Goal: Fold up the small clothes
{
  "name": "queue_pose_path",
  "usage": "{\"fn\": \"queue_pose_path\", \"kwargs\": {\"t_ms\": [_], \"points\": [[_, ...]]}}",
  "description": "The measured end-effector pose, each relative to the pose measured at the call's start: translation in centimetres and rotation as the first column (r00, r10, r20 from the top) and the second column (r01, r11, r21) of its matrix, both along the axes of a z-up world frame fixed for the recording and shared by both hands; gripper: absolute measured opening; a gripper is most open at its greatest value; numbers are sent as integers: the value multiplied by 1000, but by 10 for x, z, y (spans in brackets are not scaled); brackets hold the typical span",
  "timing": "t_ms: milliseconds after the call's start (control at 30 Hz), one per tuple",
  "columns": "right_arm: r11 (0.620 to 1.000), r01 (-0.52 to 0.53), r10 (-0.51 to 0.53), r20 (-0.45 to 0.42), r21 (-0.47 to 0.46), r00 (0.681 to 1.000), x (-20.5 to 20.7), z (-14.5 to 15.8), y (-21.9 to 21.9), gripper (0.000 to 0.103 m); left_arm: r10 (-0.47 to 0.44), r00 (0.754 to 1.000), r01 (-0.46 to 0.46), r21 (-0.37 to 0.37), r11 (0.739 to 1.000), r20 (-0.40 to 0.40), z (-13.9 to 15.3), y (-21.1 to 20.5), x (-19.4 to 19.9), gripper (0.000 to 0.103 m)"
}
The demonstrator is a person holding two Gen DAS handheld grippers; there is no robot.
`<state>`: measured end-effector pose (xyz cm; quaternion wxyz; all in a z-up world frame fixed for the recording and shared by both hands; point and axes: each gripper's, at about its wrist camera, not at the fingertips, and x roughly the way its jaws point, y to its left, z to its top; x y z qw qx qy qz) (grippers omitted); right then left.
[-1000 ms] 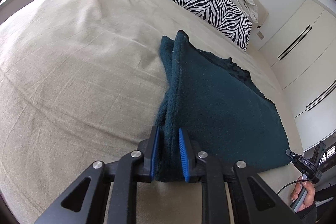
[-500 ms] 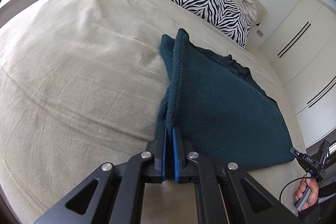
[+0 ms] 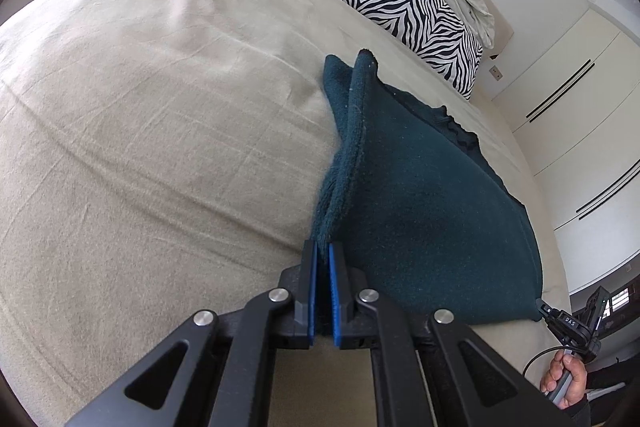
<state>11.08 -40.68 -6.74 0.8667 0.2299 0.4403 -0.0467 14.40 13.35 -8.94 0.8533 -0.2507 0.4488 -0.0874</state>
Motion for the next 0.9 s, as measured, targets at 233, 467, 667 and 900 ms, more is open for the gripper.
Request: {"fn": "queue_pose_path", "kwargs": {"t_ms": [233, 467, 667, 900], "points": [[1000, -10, 10, -8, -21, 1000, -1, -3, 6, 5, 0, 1000, 0, -10, 1000, -4, -1, 2, 0, 7], [999, 14, -13, -24, 36, 1000, -1, 2, -3, 8, 43, 999, -43, 47, 998, -1, 19, 3, -5, 31], [997, 72, -70, 58, -25, 996, -8, 50, -7, 53, 27, 991, -52, 184, 982, 133, 66, -17, 11, 44], [964, -193, 158, 187, 184, 970, 89, 79, 56, 53, -63, 984, 10, 296, 955, 169, 62, -78, 88, 44]]}}
